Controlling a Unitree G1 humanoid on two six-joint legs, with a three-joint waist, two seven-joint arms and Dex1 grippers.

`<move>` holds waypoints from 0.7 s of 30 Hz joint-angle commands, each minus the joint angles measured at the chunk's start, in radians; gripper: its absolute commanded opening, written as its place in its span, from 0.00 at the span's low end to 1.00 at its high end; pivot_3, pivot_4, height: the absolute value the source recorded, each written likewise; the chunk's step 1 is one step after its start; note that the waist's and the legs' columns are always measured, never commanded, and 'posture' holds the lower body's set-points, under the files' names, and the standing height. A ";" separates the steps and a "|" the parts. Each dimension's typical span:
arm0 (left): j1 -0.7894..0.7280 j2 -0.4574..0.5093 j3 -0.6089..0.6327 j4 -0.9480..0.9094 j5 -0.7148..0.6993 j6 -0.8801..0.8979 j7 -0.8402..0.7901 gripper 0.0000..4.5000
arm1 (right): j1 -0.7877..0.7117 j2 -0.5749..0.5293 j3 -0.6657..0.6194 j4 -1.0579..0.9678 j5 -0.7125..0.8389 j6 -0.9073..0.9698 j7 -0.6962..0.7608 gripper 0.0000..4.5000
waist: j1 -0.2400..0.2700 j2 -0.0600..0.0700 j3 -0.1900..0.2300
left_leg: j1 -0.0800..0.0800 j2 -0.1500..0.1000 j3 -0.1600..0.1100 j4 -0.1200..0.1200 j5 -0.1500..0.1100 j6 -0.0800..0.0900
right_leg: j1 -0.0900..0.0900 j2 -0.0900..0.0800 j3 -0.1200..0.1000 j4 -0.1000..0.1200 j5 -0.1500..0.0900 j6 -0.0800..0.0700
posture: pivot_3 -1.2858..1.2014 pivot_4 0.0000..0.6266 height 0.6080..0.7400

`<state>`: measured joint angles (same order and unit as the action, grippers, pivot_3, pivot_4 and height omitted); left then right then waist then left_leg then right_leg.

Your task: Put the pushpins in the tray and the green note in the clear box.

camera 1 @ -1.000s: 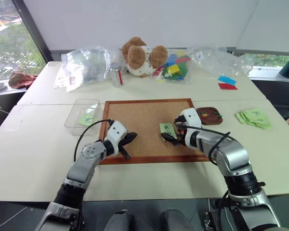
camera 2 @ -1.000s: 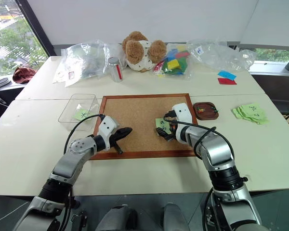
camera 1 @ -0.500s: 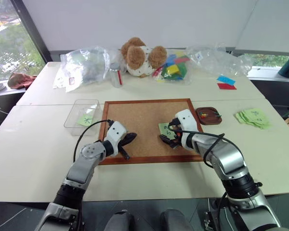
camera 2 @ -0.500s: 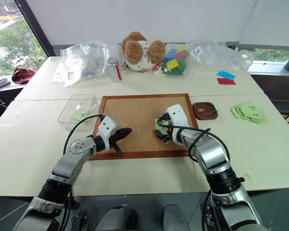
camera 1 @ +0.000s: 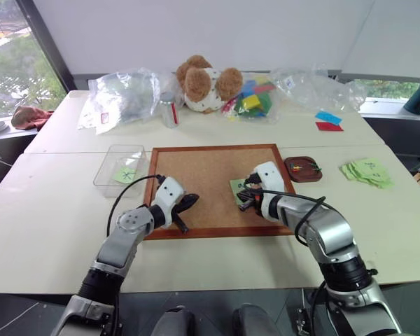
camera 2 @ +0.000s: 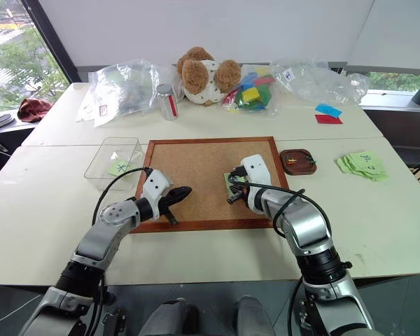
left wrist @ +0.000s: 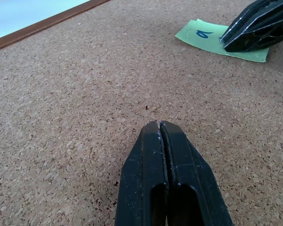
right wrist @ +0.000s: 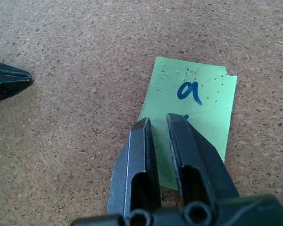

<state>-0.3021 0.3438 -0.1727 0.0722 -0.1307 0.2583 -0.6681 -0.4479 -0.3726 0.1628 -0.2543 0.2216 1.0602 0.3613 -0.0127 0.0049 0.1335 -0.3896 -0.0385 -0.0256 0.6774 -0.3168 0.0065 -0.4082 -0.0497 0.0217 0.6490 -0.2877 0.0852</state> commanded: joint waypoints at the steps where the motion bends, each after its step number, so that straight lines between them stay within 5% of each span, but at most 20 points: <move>1: 0.040 0.004 -0.039 0.039 0.024 0.045 -0.011 0.00 | -0.002 -0.009 -0.020 -0.015 0.001 -0.004 0.003 0.38 | 0.000 0.000 0.000 | 0.000 0.000 0.000 0.000 0.000 0.000 | 0.000 0.000 0.000 0.000 0.000 0.000 | 0.52 0.24 1.00; 7: 0.038 0.002 -0.043 0.042 0.024 0.043 -0.014 0.00 | -0.024 -0.001 -0.063 -0.032 0.013 0.032 -0.010 0.99 | 0.000 0.000 0.000 | 0.000 0.000 0.000 0.000 0.000 0.000 | 0.000 0.000 0.000 0.000 0.000 0.000 | 0.52 0.24 1.00; 21: 0.032 -0.001 -0.042 0.048 0.025 0.040 -0.011 0.00 | 0.026 -0.065 0.034 0.020 -0.044 0.000 0.016 0.99 | 0.000 0.000 0.000 | 0.000 0.000 0.000 -0.001 0.000 0.000 | 0.000 0.000 0.000 -0.001 0.000 0.000 | 0.52 0.24 1.00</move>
<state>-0.3075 0.3415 -0.1756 0.0758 -0.1307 0.2583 -0.6694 -0.4509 -0.4222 0.1741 -0.2493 0.1893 1.0455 0.3701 -0.0123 0.0048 0.1331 -0.3896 -0.0385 -0.0256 0.6766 -0.3168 0.0065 -0.4083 -0.0498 0.0218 0.6483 -0.2878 0.0851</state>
